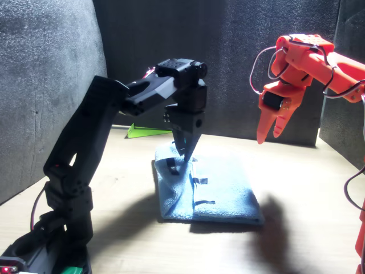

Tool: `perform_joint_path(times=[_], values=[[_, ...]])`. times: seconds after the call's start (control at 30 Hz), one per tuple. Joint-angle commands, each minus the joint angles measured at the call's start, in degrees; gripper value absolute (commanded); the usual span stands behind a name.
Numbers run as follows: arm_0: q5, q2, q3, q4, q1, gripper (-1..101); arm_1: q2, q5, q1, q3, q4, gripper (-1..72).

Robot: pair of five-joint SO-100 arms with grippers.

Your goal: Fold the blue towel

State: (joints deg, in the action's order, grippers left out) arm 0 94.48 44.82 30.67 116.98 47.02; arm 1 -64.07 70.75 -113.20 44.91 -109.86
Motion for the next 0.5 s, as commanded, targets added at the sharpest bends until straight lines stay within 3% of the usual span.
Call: perform_joint_path(times=[0.0, 0.47], values=[[0.7, 0.8, -3.2, 0.9, -1.4, 0, -0.9, -0.4, 0.7, 0.4, 1.0, 32.3], [-0.8, 0.5, -3.7, 0.9, -10.3, 0, 3.1, -1.0, 1.6, -0.2, 2.6, 33.0]])
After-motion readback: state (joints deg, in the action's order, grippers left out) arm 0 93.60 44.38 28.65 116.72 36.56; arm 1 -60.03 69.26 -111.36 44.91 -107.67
